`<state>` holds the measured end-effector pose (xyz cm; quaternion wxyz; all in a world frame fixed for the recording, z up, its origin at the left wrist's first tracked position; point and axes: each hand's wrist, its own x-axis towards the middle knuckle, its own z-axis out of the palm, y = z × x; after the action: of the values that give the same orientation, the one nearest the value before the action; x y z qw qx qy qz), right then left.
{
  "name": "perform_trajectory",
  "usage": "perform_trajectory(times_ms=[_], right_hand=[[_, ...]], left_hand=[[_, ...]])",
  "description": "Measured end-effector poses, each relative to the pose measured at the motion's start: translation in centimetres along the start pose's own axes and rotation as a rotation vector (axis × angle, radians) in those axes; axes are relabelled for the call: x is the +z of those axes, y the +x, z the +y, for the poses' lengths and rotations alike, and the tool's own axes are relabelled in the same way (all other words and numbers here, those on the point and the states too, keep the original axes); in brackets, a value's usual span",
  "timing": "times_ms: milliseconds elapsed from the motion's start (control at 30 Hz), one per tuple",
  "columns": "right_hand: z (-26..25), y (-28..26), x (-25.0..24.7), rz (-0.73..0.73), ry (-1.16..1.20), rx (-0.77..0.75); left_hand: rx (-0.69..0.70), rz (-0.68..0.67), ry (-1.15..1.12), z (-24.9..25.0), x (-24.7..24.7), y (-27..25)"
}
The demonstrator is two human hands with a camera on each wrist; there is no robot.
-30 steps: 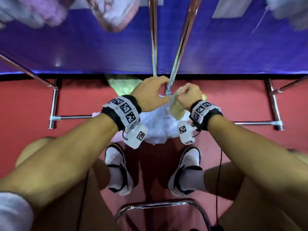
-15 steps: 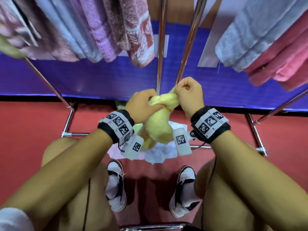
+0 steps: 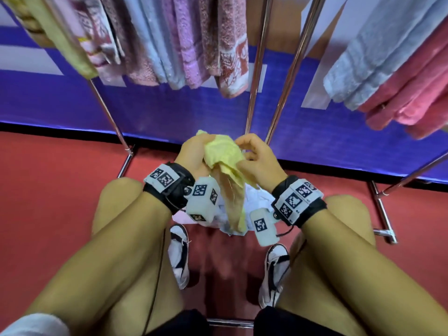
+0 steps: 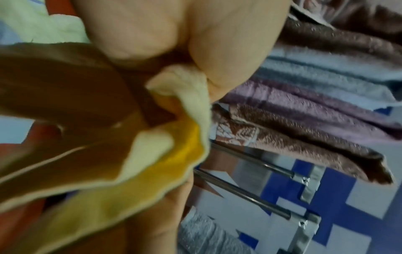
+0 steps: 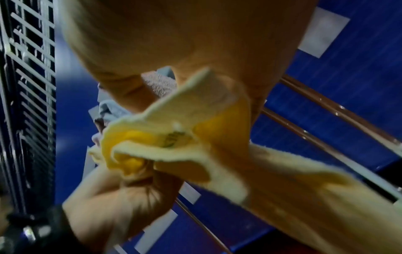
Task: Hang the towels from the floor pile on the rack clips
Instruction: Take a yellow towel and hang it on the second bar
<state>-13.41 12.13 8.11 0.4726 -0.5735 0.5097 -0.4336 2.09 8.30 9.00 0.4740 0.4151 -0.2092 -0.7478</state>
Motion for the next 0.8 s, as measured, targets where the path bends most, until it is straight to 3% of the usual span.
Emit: perform_trajectory(times_ms=[100, 200, 267, 333, 433, 533, 667, 800], right_hand=[[1.8, -1.1, 1.1, -0.085, -0.245, -0.046], [3.2, -2.0, 2.0, 0.008, -0.408, -0.096], [3.7, -2.4, 1.9, 0.133, -0.390, -0.117], [3.8, -2.7, 1.4, 0.166, -0.301, -0.047], [4.3, -2.9, 1.1, 0.071, -0.268, 0.060], [4.9, -4.0, 1.8, -0.077, -0.315, 0.071], [5.0, -4.5, 2.2, -0.041, -0.136, 0.064], [5.8, -3.5, 1.1, 0.023, -0.250, 0.109]], left_hand=[[-0.016, 0.057, 0.020, -0.5, -1.2, -0.3], [0.014, 0.081, 0.000, -1.3, -2.1, -0.2], [-0.014, 0.090, -0.004, -2.0, -2.4, -0.3], [-0.026, 0.054, 0.008, -2.8, -2.5, -0.8], [-0.037, 0.005, 0.108, -4.2, -2.1, -1.4], [-0.045, 0.062, 0.138, -5.4, -2.1, -1.6], [-0.081, 0.010, 0.216, -5.7, -1.6, -1.8], [-0.012, 0.034, 0.349, -4.2, -2.0, -1.0]])
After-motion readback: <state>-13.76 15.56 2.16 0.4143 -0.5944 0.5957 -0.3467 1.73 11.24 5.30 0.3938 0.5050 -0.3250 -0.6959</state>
